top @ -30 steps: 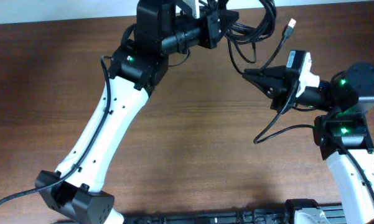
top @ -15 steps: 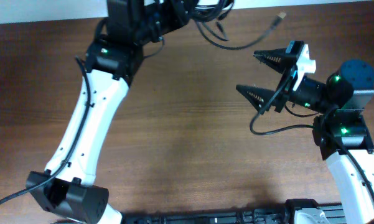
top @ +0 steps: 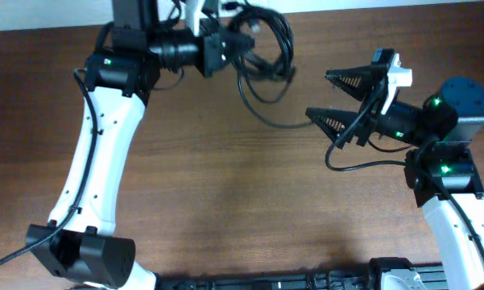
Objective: Untangle cables
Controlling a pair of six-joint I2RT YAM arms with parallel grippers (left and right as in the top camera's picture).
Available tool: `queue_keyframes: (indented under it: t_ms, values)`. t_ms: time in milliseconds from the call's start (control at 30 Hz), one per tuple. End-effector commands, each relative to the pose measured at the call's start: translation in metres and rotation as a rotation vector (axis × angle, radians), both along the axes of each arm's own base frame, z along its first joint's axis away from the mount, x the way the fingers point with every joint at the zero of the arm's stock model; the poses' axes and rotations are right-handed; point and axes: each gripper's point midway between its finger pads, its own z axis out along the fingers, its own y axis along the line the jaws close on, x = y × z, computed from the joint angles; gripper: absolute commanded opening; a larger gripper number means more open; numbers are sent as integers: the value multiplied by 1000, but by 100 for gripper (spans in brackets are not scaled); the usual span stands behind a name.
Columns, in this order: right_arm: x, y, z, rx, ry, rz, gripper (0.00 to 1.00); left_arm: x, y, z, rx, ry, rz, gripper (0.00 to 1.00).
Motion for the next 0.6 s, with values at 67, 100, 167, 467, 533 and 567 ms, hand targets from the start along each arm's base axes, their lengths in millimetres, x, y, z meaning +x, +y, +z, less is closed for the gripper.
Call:
queue_keyframes:
  t_ms: [67,100,167,467,533,567]
  values:
    - [-12,5,15,3,-60,64,99,-38,-15,-5,56,-170,-187,0]
    - [-12,5,15,8,-49,63,99,-43,-17,-9,70,-189,-212,0]
    - [-12,5,15,14,-35,63,99,-48,-21,-12,84,-218,-240,0]
    - [-14,7,15,59,59,75,95,-63,-68,-12,135,-340,-283,0]
    - [-15,7,14,59,62,82,88,-72,-84,-10,138,-373,-306,0]
    - [-15,7,14,59,63,82,67,-77,-92,-8,130,-388,-324,0]
